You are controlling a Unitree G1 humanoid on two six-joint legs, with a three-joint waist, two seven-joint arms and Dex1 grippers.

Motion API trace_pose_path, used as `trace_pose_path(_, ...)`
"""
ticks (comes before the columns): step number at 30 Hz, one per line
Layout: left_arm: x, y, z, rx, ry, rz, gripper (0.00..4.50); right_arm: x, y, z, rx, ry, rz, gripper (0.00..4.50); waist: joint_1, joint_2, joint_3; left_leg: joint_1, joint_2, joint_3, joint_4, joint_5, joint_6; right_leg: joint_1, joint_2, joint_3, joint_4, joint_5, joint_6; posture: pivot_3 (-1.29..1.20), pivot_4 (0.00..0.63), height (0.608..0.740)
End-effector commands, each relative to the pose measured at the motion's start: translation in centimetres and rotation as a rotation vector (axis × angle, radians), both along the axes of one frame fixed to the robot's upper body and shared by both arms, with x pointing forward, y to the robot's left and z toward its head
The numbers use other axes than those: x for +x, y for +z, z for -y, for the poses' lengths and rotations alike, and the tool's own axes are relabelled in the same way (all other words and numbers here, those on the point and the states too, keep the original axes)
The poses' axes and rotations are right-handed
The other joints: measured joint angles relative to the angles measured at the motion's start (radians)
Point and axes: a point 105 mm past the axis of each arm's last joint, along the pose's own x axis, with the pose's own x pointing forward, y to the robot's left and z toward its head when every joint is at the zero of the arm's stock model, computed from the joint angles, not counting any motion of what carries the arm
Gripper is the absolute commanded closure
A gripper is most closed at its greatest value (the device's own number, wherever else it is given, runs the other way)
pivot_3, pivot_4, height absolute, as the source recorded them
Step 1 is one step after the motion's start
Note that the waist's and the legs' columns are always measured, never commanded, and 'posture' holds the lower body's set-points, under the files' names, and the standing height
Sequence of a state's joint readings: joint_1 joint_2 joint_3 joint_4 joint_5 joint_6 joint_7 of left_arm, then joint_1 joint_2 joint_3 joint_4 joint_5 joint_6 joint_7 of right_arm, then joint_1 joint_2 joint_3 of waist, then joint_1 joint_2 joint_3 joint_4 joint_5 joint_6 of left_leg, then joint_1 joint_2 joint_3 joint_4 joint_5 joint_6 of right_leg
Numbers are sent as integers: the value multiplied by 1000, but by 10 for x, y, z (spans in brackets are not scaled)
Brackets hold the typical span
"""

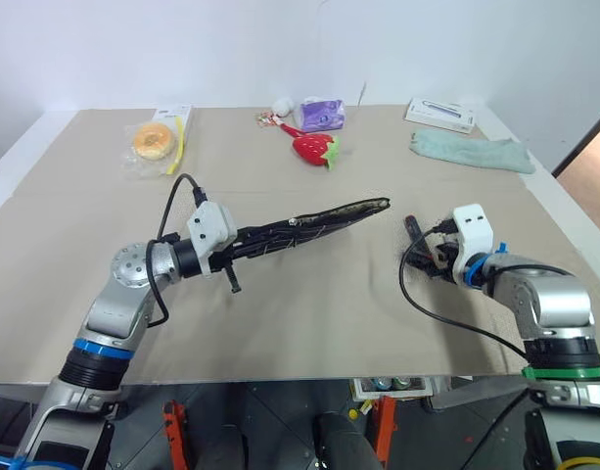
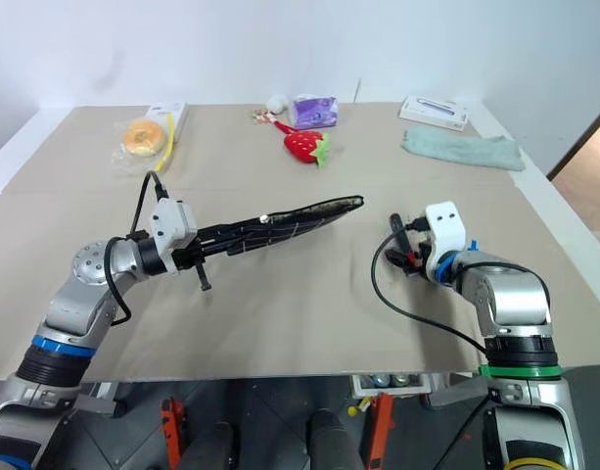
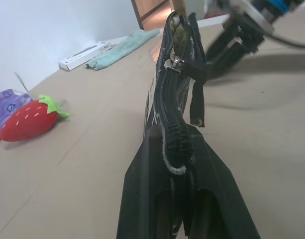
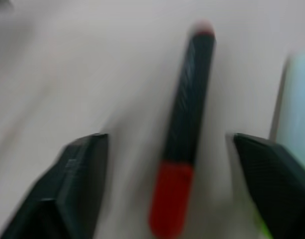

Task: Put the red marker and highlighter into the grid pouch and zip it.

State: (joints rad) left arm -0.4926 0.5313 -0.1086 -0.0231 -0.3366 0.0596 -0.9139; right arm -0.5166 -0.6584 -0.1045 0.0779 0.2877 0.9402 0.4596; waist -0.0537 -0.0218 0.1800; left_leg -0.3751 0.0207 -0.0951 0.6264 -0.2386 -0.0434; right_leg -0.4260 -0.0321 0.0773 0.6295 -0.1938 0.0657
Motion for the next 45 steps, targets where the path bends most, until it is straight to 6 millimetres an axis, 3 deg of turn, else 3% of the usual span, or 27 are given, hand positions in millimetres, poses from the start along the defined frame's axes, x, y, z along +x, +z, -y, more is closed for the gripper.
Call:
trace_pose_path(1,-3,20,1,-31,-26,52,4500,0,2,3,-13,-9,-2,2297,0,0,0,0,0,0,0,0,0,0,0,0,0,0,0,0,150,740)
trace_pose_path(3,-4,18,2,-21,-37,46,4500,0,4,5,-17,-10,10,3158,0,0,0,0,0,0,0,0,0,0,0,0,0,0,0,0,150,740)
trace_pose_path(5,-5,13,2,-2,-47,30,4500,3,24,3,-46,49,108,3970,1,0,0,0,0,0,1,0,0,0,1,0,0,0,0,0,150,740)
trace_pose_path(7,-5,10,3,12,-55,17,4500,4,45,0,-81,120,214,3975,1,0,0,0,0,0,1,0,0,0,1,0,0,0,0,0,150,740)
trace_pose_path(8,-5,8,4,18,-59,9,4500,1,68,-8,-99,220,312,3975,2,1,1,0,0,0,1,0,0,0,0,0,0,0,0,0,150,740)
trace_pose_path(12,-4,4,6,34,-66,-5,4500,-31,125,-34,-133,573,478,3975,2,4,4,-1,0,0,1,0,0,0,1,1,0,0,1,0,150,740)
trace_pose_path(16,-2,-1,7,64,-66,-11,4500,-50,146,-44,-258,754,478,3975,2,4,5,0,1,0,1,-1,1,0,2,1,0,0,1,0,150,740)
trace_pose_path(19,-1,-3,8,64,-69,-18,4500,-51,139,-40,-584,852,368,3975,3,5,6,0,1,1,2,-1,1,0,1,1,0,-1,1,0,150,740)
trace_pose_path(25,0,-4,11,63,-70,-20,4500,-54,136,-50,-765,991,302,3975,0,5,7,0,1,3,4,-1,1,0,1,3,0,0,1,0,150,740)
trace_pose_path(29,-1,-2,11,51,-66,-16,4500,-52,132,-57,-807,1033,274,3975,2,6,7,0,1,3,4,-1,0,0,1,3,0,0,1,0,150,740)
trace_pose_path(34,-2,-2,12,45,-65,-15,4500,-45,123,-43,-858,1000,223,3975,5,5,7,-1,1,3,4,-2,-2,0,1,3,0,-1,2,0,150,740)
trace_pose_path(38,-3,-2,14,44,-74,-12,4500,-41,119,-46,-869,1011,222,3975,5,6,7,0,1,3,4,-2,-2,0,1,3,0,-1,2,0,150,740)
trace_pose_path(45,-4,0,20,40,-93,-7,4500,-40,109,-88,-855,1128,285,3975,3,6,7,0,1,3,5,-2,-2,0,1,3,1,0,2,0,150,740)
